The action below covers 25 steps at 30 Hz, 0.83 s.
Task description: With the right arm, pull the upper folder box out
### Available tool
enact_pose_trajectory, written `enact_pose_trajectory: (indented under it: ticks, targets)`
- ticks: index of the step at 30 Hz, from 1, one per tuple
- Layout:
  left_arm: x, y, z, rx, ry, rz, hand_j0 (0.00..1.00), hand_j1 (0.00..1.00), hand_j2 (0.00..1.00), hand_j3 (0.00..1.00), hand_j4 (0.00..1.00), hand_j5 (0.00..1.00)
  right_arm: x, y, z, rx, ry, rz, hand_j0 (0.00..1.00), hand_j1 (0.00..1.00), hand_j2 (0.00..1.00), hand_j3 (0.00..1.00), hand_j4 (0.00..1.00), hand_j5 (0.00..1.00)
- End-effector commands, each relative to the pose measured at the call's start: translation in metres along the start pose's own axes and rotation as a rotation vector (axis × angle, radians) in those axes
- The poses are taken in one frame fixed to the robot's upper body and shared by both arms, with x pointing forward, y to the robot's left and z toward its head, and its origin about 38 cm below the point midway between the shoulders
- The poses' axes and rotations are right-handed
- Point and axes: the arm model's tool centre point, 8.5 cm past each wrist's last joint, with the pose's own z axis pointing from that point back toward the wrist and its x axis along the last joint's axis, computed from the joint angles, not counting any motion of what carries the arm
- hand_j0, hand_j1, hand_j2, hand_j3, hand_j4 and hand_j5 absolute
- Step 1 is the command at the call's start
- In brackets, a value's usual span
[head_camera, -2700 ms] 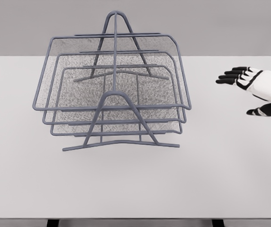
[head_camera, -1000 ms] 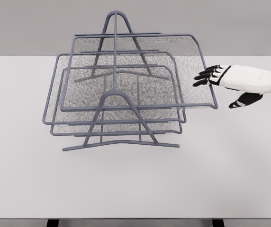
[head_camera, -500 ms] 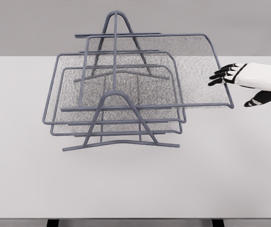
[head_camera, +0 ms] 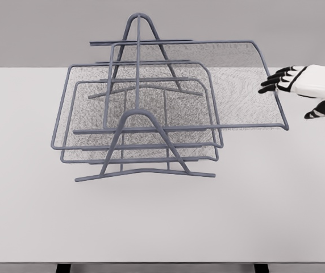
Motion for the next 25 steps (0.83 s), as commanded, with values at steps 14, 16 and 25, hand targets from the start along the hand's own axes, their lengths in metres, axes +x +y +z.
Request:
enact_pose_trajectory:
  ticks: [14,16,25]
  targets:
    - [0.0,0.0,0.0,0.0,0.0,0.001,1.0,1.0,1.0,1.0,1.0,1.0,-0.001,-0.02,0.014,-0.054,-0.01,-0.023,1.0,1.0,1.0,1.0,1.0,1.0]
    - [0.0,0.0,0.0,0.0,0.0,0.001,1.0,1.0,1.0,1.0,1.0,1.0,-0.002,-0.019,0.015,-0.051,-0.008,-0.023,1.0,1.0,1.0,1.0,1.0,1.0]
    - [0.0,0.0,0.0,0.0,0.0,0.001,1.0,1.0,1.0,1.0,1.0,1.0,-0.002,-0.022,0.016,-0.056,-0.007,-0.017,1.0,1.0,1.0,1.0,1.0,1.0]
